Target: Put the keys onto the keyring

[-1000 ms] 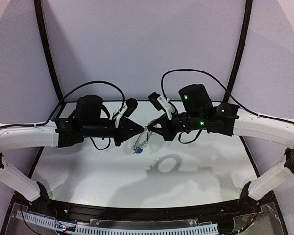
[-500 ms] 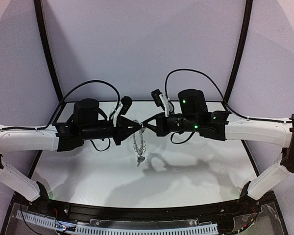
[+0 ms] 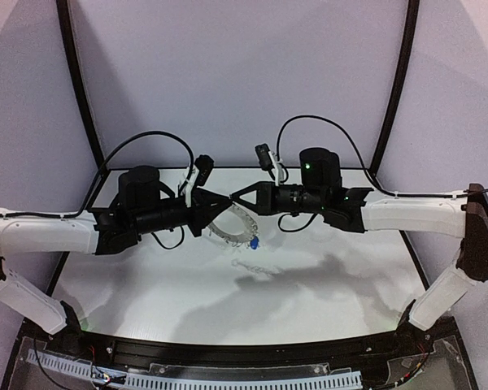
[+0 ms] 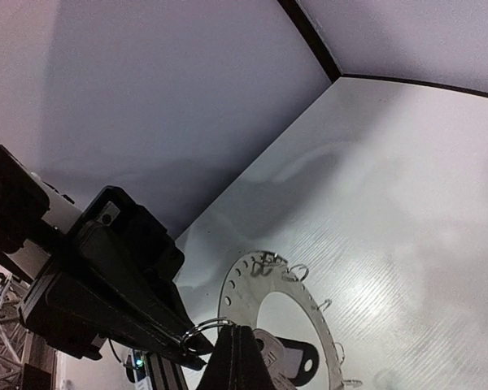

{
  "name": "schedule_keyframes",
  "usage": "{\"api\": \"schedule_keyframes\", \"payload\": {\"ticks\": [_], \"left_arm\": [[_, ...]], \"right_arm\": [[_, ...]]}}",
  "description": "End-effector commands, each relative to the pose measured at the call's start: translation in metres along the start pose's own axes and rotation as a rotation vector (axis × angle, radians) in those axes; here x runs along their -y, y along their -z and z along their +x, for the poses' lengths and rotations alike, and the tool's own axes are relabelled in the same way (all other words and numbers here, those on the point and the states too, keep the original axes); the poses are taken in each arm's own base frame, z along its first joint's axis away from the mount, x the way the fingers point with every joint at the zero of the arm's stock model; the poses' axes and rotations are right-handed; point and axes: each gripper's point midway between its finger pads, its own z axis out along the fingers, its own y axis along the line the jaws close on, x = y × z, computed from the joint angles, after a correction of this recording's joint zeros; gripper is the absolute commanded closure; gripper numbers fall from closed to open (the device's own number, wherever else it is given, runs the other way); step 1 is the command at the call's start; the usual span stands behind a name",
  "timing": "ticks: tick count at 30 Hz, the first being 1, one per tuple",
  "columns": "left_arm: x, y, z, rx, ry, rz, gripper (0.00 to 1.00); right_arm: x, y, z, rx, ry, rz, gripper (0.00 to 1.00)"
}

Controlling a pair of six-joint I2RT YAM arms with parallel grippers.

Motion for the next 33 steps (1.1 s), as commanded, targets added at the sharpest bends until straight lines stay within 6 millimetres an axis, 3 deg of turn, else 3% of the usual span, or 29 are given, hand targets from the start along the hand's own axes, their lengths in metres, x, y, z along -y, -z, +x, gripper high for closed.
{"api": "schedule_keyframes", "payload": {"ticks": [1,10,17,19,22,24,28,32,33], "left_arm": [[0.02,0.031,-0.111,0.393,-0.183,0.031,0.99],[0.024,0.04,-0.133,0.474,-0.268,0.026,0.99],[0.025,0.048,-0.139,0.516,-0.284,0.013,0.99],[0.027,0.049,-0.135,0.503,-0.285,0.029,0.99],[0.027,0.036,-0.119,0.407,-0.267,0.053,0.99],[0.024,0.024,-0.099,0.324,-0.231,0.057,0.99],[0.025,0.02,-0.068,0.266,-0.145,0.088,0.99],[0.01,0.012,-0.042,0.15,-0.084,0.016,0.99],[0.003,0.011,-0.027,0.087,-0.06,-0.018,0.99]], "right_arm": [[0.02,-0.011,0.047,-0.179,-0.13,-0.01,1.0],[0.046,-0.007,0.059,-0.226,-0.245,0.014,1.0],[0.055,-0.005,0.061,-0.247,-0.274,0.031,1.0],[0.049,-0.002,0.051,-0.214,-0.241,0.001,1.0],[0.033,0.003,0.03,-0.188,-0.15,-0.028,1.0],[0.019,0.006,0.009,-0.17,-0.068,-0.044,1.0],[0.008,0.011,-0.009,-0.157,0.014,-0.044,1.0],[-0.001,0.019,-0.024,-0.141,0.102,-0.032,1.0],[-0.008,0.022,-0.032,-0.131,0.142,-0.042,1.0]]}}
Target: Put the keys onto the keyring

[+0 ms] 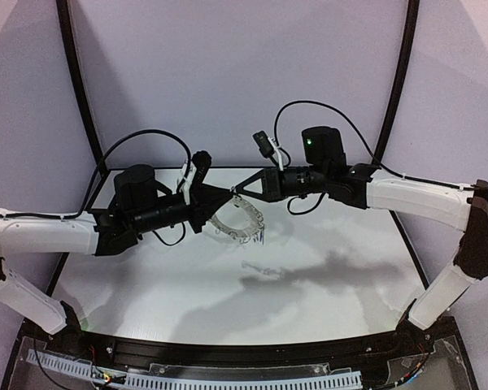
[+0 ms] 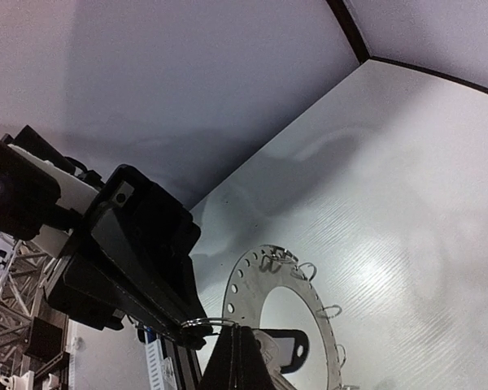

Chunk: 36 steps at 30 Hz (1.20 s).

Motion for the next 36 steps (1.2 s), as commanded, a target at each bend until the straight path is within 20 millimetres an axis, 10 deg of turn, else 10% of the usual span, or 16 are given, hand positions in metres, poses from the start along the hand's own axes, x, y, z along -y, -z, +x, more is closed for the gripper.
{"api": "schedule_keyframes", "payload": {"ticks": [1,8,23,25,26,28,36], "left_arm": [[0.0,0.009,-0.007,-0.019,0.053,-0.031,0.99],[-0.005,0.01,0.03,-0.188,0.167,-0.074,0.99],[0.009,-0.009,0.007,-0.184,0.306,0.028,0.99],[0.013,-0.01,0.007,-0.195,0.309,0.048,0.81],[0.015,-0.008,0.009,-0.207,0.299,0.06,0.45],[0.022,-0.001,0.011,-0.213,0.262,0.094,0.07],[0.016,0.047,0.004,-0.208,0.167,0.013,0.01]], "right_arm": [[-0.007,0.014,-0.012,-0.012,0.128,0.037,1.0],[-0.04,0.018,-0.019,-0.008,0.286,-0.057,1.0],[-0.04,-0.033,0.018,-0.172,0.394,0.025,1.0],[-0.039,-0.03,0.02,-0.177,0.417,0.031,1.0],[-0.038,-0.027,0.02,-0.176,0.425,0.044,1.0],[-0.037,-0.021,0.021,-0.181,0.48,0.057,1.0],[-0.032,-0.001,0.023,-0.226,0.507,0.04,1.0]]}}
